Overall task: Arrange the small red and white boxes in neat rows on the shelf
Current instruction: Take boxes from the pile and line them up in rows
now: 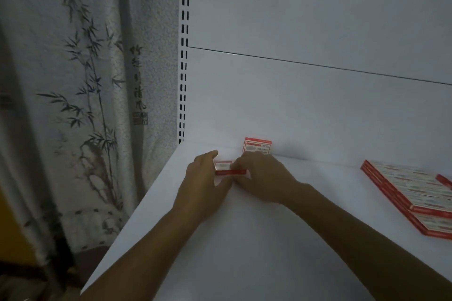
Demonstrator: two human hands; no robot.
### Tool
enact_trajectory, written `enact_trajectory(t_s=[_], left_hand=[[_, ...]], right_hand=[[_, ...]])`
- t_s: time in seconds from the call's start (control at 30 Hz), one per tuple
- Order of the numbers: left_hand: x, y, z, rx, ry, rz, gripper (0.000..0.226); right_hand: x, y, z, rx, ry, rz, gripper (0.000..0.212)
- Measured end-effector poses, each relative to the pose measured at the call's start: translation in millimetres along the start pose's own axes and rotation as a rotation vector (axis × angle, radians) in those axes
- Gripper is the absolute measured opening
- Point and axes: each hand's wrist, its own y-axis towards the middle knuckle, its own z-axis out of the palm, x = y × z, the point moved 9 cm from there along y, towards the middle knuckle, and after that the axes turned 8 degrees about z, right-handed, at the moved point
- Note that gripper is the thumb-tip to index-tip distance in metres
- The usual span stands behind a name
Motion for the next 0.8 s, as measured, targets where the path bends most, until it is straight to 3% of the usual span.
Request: enact_trajectory(t_s=[0.2, 0.37, 0.47, 0.53, 0.7, 0.8], left_hand=[[-27.1, -11.2, 9.7, 0.148, 0.286, 0.184, 0.047], [-31.5, -11.7, 2.9, 0.148, 0.168, 0.163, 0.037], [-40.9, -14.1, 0.3, 0.139, 0.007, 0.209, 0.036], [-45.3, -14.4, -0.2, 0.145, -0.077, 0.236, 0.036], [-44.9, -12.9, -2.2, 0.153, -0.306, 0.182, 0.048], [-35.3, -10.9, 2.3, 0.147, -0.483, 0.069, 0.039]], right_hand=[[-14.4, -67.1, -0.9, -0.148, 0.246, 0.006, 0.035], [-24.1, -64.6, 0.0, -0.205, 0.41, 0.086, 0.052], [-35.9, -61.6, 4.9, -0.15, 0.578, 0.172, 0.068], [-40.2, -60.3, 3.1, -0.149, 0.629, 0.192, 0.061], [-37.6, -60.9, -5.7, -0.153, 0.65, 0.152, 0.022], [-40.9, -61.1, -4.5, -0.146, 0.699, 0.194, 0.022]])
